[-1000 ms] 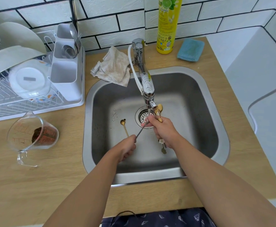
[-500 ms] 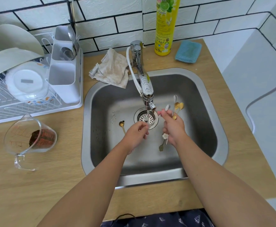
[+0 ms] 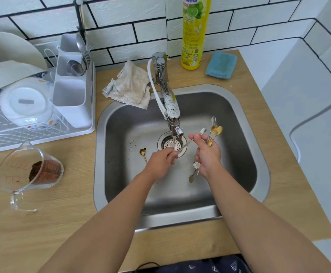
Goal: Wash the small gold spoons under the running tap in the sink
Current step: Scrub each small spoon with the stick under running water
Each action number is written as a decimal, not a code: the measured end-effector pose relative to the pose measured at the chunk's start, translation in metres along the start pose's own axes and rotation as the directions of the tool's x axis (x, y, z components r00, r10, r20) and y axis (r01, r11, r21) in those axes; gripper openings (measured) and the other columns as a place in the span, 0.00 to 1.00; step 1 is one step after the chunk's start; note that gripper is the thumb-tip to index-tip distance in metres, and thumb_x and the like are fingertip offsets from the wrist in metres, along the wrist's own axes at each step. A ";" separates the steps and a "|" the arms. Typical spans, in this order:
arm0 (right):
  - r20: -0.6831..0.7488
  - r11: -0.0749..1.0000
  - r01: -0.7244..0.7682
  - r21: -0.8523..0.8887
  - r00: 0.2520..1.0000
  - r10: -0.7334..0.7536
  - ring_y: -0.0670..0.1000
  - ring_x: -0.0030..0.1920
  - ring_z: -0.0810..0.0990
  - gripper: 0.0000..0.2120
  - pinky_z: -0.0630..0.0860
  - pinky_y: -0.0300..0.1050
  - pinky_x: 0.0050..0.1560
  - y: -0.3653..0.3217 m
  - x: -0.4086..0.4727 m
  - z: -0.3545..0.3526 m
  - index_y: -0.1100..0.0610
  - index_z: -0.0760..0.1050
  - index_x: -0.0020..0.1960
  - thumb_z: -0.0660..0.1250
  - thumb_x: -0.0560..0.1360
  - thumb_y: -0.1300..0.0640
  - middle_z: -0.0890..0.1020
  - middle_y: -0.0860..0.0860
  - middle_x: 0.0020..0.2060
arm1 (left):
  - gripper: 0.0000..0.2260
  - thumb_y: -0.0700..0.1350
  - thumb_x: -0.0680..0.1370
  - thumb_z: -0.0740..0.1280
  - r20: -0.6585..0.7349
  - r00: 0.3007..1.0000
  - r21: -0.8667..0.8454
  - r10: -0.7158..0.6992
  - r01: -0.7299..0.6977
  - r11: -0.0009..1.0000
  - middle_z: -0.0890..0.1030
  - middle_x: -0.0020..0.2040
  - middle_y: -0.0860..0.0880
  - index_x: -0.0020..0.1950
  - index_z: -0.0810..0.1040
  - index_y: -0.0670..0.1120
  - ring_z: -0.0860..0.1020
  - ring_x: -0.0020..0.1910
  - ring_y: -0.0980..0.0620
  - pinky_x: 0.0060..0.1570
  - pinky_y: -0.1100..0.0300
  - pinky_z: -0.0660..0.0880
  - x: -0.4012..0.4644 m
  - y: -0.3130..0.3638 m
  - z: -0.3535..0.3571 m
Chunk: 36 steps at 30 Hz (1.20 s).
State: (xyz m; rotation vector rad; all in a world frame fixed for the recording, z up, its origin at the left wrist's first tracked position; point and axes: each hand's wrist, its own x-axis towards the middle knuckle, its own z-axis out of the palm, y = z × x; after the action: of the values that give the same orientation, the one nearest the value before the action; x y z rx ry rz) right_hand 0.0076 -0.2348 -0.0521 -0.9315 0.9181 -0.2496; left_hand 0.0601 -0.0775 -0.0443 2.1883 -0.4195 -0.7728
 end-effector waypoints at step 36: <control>0.226 0.936 0.060 -0.348 0.974 0.022 0.37 0.21 0.71 0.05 0.65 0.29 0.26 0.004 -0.015 0.010 0.50 0.83 0.42 0.77 0.74 0.57 0.77 0.38 0.23 | 0.15 0.53 0.85 0.52 0.088 0.988 0.084 -0.124 0.117 0.990 0.76 0.39 0.54 0.46 0.73 0.50 0.75 0.43 0.50 0.43 0.55 0.67 -0.041 -0.034 0.004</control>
State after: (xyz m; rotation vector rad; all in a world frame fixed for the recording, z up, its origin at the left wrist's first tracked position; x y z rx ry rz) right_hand 0.0049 -0.2180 -0.0442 -1.2740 0.7531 0.0103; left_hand 0.0276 -0.0361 -0.0562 2.2736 -0.3723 -0.9419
